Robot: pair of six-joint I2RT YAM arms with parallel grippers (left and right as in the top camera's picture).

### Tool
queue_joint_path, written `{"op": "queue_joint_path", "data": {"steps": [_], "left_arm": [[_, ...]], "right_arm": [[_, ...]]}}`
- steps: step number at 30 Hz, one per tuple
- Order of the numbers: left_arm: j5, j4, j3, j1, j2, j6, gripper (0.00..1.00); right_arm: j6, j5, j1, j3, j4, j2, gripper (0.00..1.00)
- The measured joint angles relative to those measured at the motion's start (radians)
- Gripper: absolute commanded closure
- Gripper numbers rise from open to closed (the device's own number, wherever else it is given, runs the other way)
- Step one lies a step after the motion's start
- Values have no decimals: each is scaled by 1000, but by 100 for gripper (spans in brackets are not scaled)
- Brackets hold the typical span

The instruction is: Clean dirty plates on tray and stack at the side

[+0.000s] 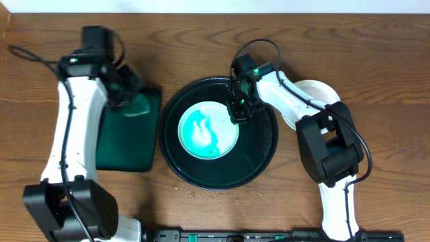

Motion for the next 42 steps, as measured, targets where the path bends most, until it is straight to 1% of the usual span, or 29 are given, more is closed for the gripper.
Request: {"op": "queue_joint_path", "data": {"steps": [2, 5, 7, 10, 12, 13, 17, 24, 27, 29, 31, 33, 35, 36, 38, 41, 42], "left_arm": [[-2, -18, -2, 53, 5, 23, 93], [-8, -17, -11, 96, 7, 37, 93], [-10, -18, -19, 112, 9, 45, 93], [-22, -2, -23, 124, 11, 45, 93], [-26, 13, -25, 134, 13, 46, 93], [-29, 13, -25, 141, 13, 46, 93], [-36, 15, -26, 148, 13, 46, 93], [-36, 16, -26, 148, 13, 46, 93], [-36, 15, -26, 148, 13, 46, 93], [-36, 15, -26, 148, 13, 46, 93], [-36, 15, -26, 148, 13, 46, 93], [-36, 15, -26, 148, 13, 46, 93], [-36, 15, -26, 148, 13, 46, 93], [-36, 14, -26, 148, 13, 46, 93], [-36, 13, -26, 148, 14, 46, 93], [-36, 13, -26, 148, 14, 46, 93], [-36, 12, -27, 148, 14, 46, 93]], "right_arm": [[-4, 47, 10, -11, 13, -30, 99], [-11, 227, 35, -15, 16, -164, 99], [-26, 407, 63, -12, 6, -304, 99], [-44, 693, 164, -5, -40, -423, 99], [-51, 848, 236, -5, -61, -436, 99], [-55, 982, 299, -6, -85, -434, 99], [-59, 1235, 430, -6, -101, -434, 99], [-66, 1622, 580, -6, -89, -434, 99], [-65, 1720, 614, -6, -85, -434, 99], [-51, 1745, 620, -6, -85, -434, 99], [-39, 1729, 619, -6, -85, -434, 99], [-31, 1619, 602, -6, -92, -434, 99], [-26, 1439, 557, -5, -95, -434, 99], [-23, 1223, 480, -6, -94, -433, 99], [-9, 974, 373, -6, -80, -428, 99], [12, 657, 229, -6, -58, -366, 99], [16, 581, 198, -6, -55, -333, 99]]}}
